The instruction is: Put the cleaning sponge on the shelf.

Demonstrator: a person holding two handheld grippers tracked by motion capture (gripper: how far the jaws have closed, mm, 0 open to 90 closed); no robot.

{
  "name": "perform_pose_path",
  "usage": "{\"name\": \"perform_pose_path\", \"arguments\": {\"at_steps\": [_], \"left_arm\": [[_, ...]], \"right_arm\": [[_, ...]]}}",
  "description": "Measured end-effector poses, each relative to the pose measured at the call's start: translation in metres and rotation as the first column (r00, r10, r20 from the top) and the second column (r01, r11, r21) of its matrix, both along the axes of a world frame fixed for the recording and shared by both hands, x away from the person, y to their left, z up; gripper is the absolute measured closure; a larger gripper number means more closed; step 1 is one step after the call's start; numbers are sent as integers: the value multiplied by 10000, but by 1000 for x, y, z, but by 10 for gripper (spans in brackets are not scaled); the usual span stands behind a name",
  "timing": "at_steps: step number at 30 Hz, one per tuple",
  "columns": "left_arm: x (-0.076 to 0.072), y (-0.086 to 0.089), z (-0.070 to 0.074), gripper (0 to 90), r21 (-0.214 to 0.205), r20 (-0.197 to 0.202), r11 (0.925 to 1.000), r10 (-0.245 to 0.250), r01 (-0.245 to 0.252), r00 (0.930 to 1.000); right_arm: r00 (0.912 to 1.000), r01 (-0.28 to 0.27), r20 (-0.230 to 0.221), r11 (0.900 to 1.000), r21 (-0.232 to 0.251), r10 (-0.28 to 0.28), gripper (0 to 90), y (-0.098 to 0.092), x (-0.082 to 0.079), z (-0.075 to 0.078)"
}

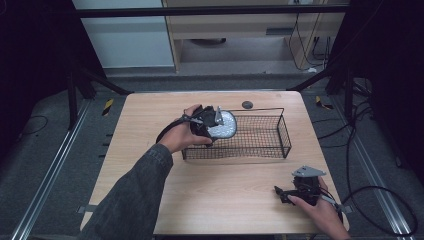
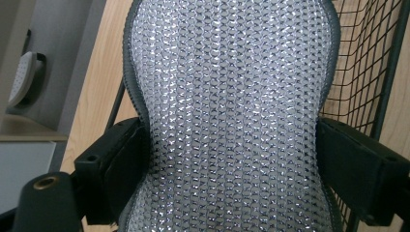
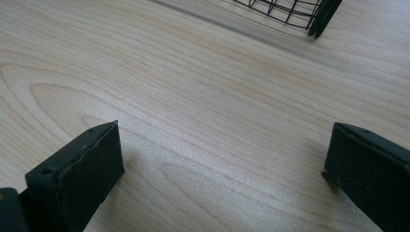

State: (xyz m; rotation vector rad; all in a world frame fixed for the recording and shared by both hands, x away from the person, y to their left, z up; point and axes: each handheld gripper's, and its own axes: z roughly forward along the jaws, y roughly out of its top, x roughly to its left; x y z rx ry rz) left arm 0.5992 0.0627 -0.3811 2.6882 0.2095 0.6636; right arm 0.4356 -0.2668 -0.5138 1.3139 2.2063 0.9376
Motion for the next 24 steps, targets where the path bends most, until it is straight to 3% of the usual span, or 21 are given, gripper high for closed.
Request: {"name": "perform_pose_path", "arguments": {"at_steps": [5, 10, 24], "left_arm": [[4, 2, -4, 69, -300, -490, 9991, 285, -300, 9984], [7, 6, -4, 44, -594, -635, 9965, 547, -585, 9965], [2, 10, 4, 63, -1052, -642, 9926, 533, -598, 9965]], "right_arm": [[10000, -11, 9, 10000, -13, 11, 3, 0, 0, 0], [10000, 2, 1, 10000, 0, -2, 3, 0, 0, 0], [10000, 0, 0, 10000, 2, 0, 3, 0, 0, 0]]}}
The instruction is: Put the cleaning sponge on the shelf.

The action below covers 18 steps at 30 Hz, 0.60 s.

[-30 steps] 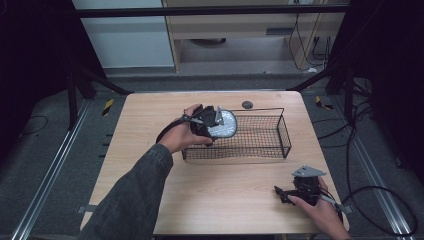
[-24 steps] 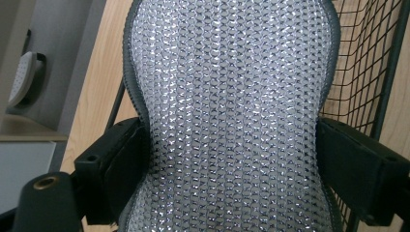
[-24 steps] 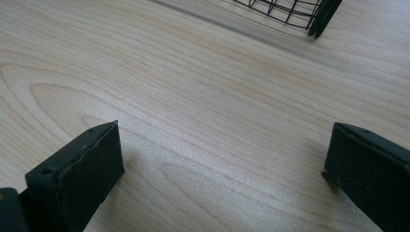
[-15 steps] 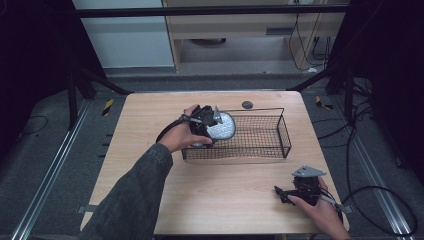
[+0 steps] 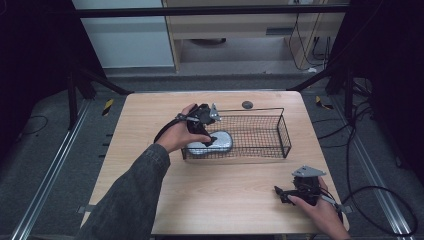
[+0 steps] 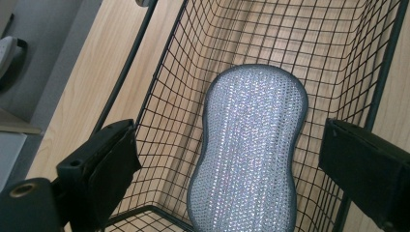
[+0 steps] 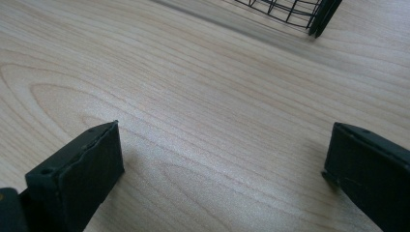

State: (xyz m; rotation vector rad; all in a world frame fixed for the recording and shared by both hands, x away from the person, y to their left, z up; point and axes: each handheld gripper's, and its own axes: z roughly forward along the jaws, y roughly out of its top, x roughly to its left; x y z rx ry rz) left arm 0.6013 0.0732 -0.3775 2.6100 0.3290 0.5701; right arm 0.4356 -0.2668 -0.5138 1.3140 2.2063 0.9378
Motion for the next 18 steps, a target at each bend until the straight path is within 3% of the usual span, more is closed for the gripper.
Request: {"name": "perform_pose_path", "arguments": {"at_steps": [12, 18], "left_arm": [[-7, 0, 6, 63, -245, 224, 9996, -97, 102, 9997], [-12, 0, 10, 54, -572, 228, 9983, -92, 105, 9997]], "right_arm": [[10000, -3, 1, 10000, -4, 3, 3, 0, 0, 0], [10000, -4, 4, 10000, -2, 4, 3, 0, 0, 0]]}}
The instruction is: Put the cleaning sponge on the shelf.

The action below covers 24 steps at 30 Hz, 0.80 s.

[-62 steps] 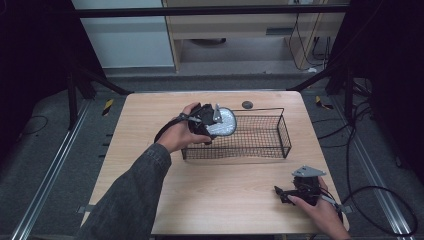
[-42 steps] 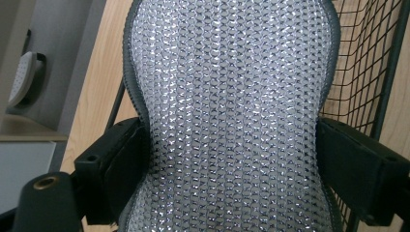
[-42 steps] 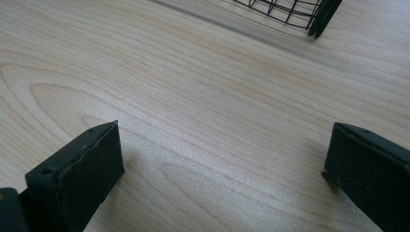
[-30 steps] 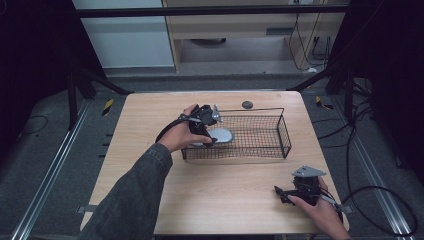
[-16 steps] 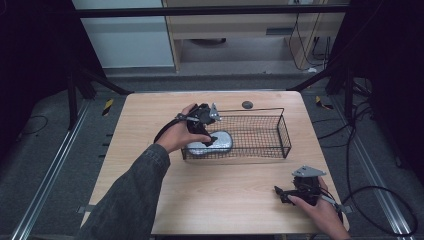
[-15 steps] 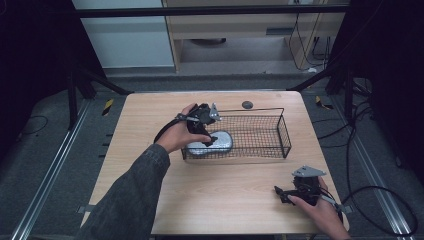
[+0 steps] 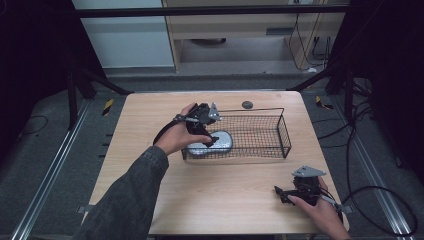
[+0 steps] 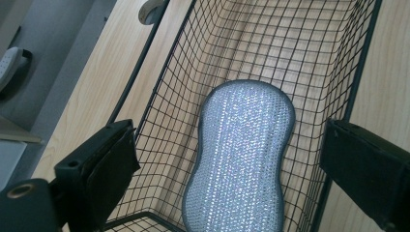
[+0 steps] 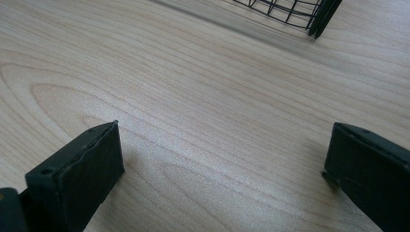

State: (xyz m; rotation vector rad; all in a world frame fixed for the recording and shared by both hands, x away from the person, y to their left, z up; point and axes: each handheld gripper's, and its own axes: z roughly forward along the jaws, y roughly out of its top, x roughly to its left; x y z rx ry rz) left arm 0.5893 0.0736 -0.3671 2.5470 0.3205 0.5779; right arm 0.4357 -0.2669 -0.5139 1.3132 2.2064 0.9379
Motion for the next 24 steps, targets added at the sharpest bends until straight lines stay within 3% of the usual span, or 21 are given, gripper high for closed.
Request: {"name": "perform_pose_path", "arguments": {"at_steps": [9, 13, 24], "left_arm": [[-14, 1, 3, 48, -545, -117, 9985, -45, 38, 9999], [-20, 0, 1, 45, -586, -155, 9982, -123, 113, 9998], [-38, -1, 1, 35, -1268, -316, 9919, -120, 79, 9994]], "right_arm": [[10000, 0, 8, 10000, -9, 0, 3, 0, 0, 0], [10000, 1, 8, 10000, -11, -1, 3, 0, 0, 0], [10000, 1, 0, 10000, 9, -1, 3, 0, 0, 0]]}}
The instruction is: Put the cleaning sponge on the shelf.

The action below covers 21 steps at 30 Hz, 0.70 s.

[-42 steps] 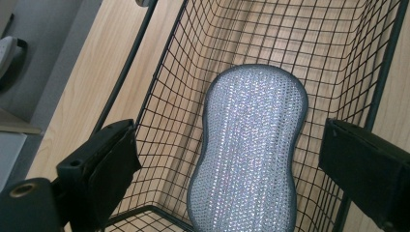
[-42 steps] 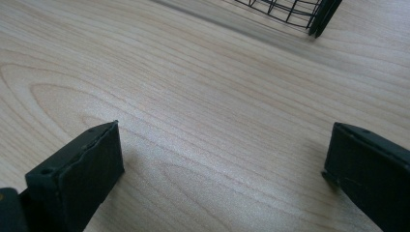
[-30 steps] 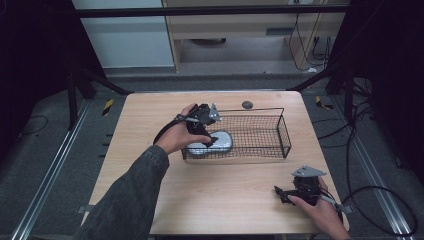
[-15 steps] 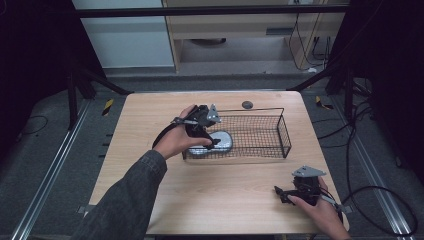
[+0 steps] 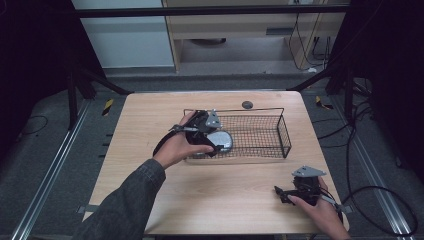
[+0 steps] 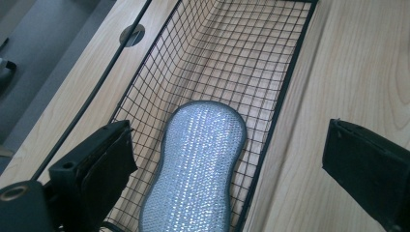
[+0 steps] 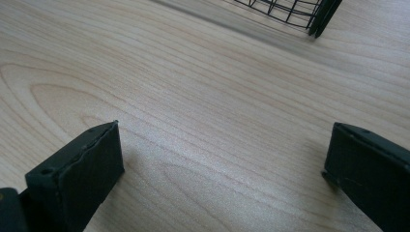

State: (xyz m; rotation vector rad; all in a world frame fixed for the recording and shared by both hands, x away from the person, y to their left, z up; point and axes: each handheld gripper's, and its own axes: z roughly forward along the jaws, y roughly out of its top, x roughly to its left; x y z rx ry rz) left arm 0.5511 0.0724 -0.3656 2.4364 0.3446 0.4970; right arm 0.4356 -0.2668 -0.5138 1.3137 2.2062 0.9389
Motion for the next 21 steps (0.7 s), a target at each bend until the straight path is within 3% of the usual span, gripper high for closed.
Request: {"name": "perform_pose_path", "arguments": {"at_steps": [10, 14, 21], "left_arm": [[-19, -1, -4, 34, -428, -283, 9988, 234, -246, 9993], [-27, -1, -8, 35, -380, -253, 9988, 313, -322, 9992], [-42, 4, -11, 34, -663, -275, 9972, 342, -360, 9990]], "right_arm": [[10000, -5, 2, 10000, -7, 5, 3, 0, 0, 0], [10000, -6, 7, 10000, -19, 6, 3, 0, 0, 0], [10000, -4, 6, 10000, -20, 4, 3, 0, 0, 0]]}}
